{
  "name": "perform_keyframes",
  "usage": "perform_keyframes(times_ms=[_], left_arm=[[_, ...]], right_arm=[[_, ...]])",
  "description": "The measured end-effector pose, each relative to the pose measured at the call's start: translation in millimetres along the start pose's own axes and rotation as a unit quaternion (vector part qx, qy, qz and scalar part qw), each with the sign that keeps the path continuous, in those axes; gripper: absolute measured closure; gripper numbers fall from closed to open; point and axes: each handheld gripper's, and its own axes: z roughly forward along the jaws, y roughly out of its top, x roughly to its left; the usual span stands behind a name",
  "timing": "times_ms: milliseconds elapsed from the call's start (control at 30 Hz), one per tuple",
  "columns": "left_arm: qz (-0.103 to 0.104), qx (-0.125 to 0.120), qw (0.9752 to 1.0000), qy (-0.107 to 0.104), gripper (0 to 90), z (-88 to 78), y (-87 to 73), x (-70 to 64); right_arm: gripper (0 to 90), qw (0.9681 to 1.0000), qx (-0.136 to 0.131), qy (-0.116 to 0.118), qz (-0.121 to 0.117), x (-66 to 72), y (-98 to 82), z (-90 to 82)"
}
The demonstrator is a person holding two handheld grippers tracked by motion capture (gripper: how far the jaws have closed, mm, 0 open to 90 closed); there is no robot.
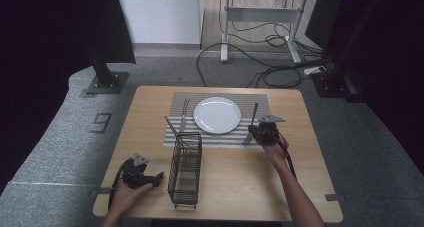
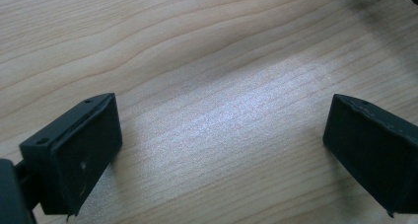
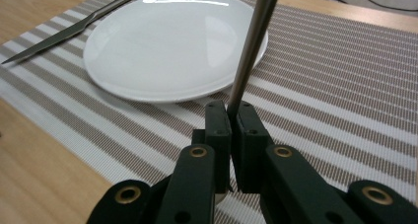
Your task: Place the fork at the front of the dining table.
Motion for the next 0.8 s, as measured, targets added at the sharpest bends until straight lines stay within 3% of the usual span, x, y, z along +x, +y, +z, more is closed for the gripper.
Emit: perform_keyframes(times_ms=[333, 567, 800], left_arm=[[0.000, 0.000, 1.0000, 0.000, 1.4, -0.4, -0.4, -0.2], [0.000, 0.000, 1.0000, 0.000, 1.4, -0.4, -0.4, -0.2], [-0.001, 0.000, 1.0000, 0.000, 1.7, -0.6, -0.6, -0.4]], right_arm=[[84.4, 0.9984, 0.002, -0.005, 0.056, -12.6, -3.1, 15.7], [83.8, 0.9974, 0.004, -0.018, 0.069, -14.2, -4.4, 25.2], [83.6, 0.9923, 0.007, -0.014, 0.123, -24.9, -9.8, 34.0]])
